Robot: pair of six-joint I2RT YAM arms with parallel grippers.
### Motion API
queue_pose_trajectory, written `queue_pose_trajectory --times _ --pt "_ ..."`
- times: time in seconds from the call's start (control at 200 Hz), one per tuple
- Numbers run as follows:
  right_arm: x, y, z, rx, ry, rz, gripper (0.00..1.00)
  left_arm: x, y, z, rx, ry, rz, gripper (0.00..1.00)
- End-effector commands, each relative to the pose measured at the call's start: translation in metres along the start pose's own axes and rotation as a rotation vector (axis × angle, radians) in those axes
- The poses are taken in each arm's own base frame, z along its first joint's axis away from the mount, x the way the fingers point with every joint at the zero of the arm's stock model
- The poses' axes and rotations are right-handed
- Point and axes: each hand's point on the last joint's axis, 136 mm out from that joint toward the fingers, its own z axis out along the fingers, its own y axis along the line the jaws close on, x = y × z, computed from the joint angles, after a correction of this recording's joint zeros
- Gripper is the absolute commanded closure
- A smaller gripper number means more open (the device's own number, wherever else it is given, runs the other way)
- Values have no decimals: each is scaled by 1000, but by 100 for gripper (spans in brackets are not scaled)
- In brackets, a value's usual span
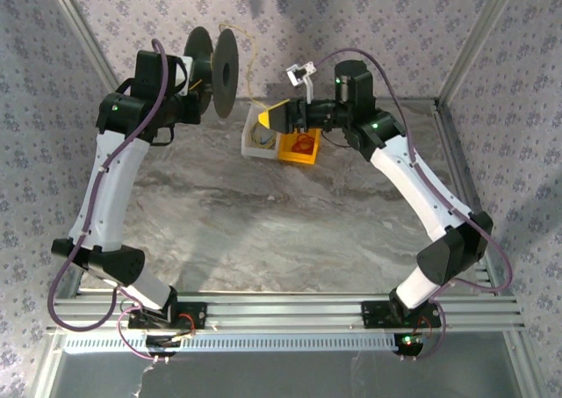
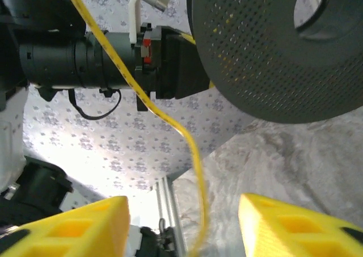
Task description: Wrap the cables
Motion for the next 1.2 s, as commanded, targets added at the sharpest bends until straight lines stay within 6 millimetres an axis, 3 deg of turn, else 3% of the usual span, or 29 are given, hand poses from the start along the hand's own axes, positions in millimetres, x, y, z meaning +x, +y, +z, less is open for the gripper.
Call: queue_pose_trajectory --times 0.0,0.09,0.24,0.325,0.455,0.57,0.65,0.745,0.81,0.869,1.044,1.194 --pt "-1 9 2 -31 18 -19 51 -36 -5 -25 23 -140 -3 100" --pt "3 10 5 -38 31 -20 60 -36 -5 -23 21 -139 -1 100" --pt "6 15 6 -41 39 -29 100 -35 -4 -21 14 -136 1 100" --pt "9 25 9 -53 53 -53 100 -34 -3 -16 4 -128 1 100" --pt "20 64 24 -133 112 -125 100 -37 3 2 -22 -116 -17 100" --pt "60 90 49 -192 253 -171 100 -50 11 21 -38 -109 -63 100" --pt "97 86 63 -184 374 -143 100 -66 11 26 -31 -132 -83 100" --pt "136 55 73 -118 500 -98 100 -89 6 20 -3 -177 -95 100" --pt "166 18 70 -3 619 -94 100 -104 2 11 29 -223 -111 100" --pt "177 -24 65 66 669 -40 100 -114 -5 4 72 -259 -128 100" --pt "173 -132 55 182 618 110 100 -112 -23 -19 187 -271 -147 100" --pt "158 -205 32 301 567 191 100 -85 -40 -46 322 -221 -97 100"
